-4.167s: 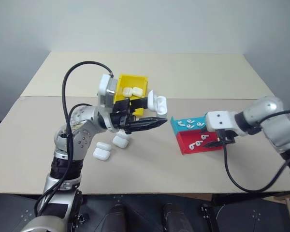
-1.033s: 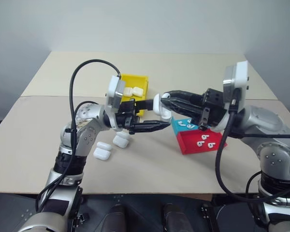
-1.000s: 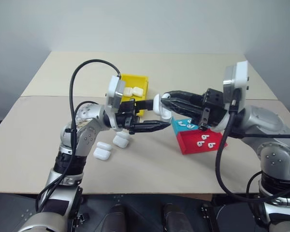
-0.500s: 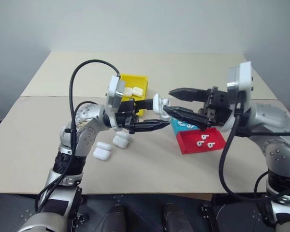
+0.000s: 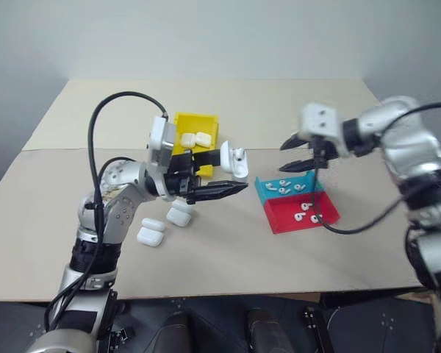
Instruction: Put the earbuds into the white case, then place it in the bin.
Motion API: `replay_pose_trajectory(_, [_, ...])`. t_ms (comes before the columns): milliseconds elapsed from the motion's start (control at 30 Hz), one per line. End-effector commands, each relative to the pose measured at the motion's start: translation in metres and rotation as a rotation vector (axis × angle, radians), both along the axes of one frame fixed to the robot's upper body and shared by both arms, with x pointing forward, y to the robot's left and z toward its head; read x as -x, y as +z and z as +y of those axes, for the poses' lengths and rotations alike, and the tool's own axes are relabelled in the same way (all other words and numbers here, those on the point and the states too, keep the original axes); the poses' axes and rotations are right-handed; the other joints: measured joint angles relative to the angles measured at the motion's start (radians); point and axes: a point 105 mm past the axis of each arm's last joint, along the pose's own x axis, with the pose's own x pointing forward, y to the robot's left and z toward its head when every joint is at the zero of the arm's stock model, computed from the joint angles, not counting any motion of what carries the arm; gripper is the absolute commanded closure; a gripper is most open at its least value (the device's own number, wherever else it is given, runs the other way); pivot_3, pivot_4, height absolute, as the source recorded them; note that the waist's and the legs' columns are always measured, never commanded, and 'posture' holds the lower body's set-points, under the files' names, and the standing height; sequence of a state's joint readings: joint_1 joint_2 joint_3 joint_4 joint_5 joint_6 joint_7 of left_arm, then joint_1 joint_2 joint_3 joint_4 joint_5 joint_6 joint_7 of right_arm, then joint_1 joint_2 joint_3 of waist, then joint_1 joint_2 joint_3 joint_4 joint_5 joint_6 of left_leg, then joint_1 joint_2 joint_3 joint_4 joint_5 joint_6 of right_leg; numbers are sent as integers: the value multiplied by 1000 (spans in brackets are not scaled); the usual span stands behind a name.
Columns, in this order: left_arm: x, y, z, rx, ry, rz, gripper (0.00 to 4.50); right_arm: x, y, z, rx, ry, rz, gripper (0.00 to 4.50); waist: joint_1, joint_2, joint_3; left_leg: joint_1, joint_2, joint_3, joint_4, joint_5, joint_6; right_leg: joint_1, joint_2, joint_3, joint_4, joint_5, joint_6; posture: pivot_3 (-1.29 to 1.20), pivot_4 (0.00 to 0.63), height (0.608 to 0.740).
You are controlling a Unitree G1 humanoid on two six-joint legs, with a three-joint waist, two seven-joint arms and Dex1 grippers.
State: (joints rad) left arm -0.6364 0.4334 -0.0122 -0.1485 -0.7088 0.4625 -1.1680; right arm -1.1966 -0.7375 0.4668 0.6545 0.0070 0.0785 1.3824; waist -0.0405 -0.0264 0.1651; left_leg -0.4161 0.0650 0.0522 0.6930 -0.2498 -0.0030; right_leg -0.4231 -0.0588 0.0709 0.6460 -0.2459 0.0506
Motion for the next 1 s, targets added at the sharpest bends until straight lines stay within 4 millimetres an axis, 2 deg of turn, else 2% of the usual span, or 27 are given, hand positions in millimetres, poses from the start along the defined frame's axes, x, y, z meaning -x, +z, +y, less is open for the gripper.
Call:
replay_pose_trajectory(33, [7, 9, 3, 25, 12, -49, 1711, -13, -8, -5, 139, -12, 23, 1522, -1, 0, 0, 0, 0, 0, 0, 0, 0, 0, 0, 0, 0, 0, 0, 0, 150, 740])
replay_pose_trajectory(267, [10, 7, 8, 33, 55, -54, 1711, -28, -30, 8, 231, -44, 54, 1522, 1, 1, 0, -1, 0, 0, -1, 0, 0, 0, -1, -1, 1, 0, 0, 0, 150, 740])
replay_pose_trajectory(467, [11, 8, 9, 31, 70, -60, 1711, -31, -44, 17, 255, -54, 61, 1522, -1, 1, 0, -1, 0, 0, -1, 0, -1, 0, -1, -1, 1, 0, 0, 0, 150, 740])
replay_pose_trajectory(633, [13, 8, 10, 28, 77, -64, 1711, -32, -56, 17, 281, -67, 69, 1522, -2, 1, 1, -1, 0, 0, -1, 0, -1, -1, -1, -1, 2, 0, 0, 0, 150, 740])
replay_pose_trajectory(967, [16, 9, 11, 20, 86, -69, 1711, -32, -67, 19, 291, -73, 78, 1522, -3, 1, 1, -1, 0, 0, -1, 1, -1, 0, -1, -1, 2, 0, 0, 0, 150, 740])
replay_pose_trajectory(1000, [16, 9, 11, 19, 87, -69, 1711, -31, -69, 18, 298, -72, 82, 1882, -3, 1, 1, -1, 0, 0, -1, 1, -1, 0, -1, -1, 2, 0, 0, 0, 150, 740])
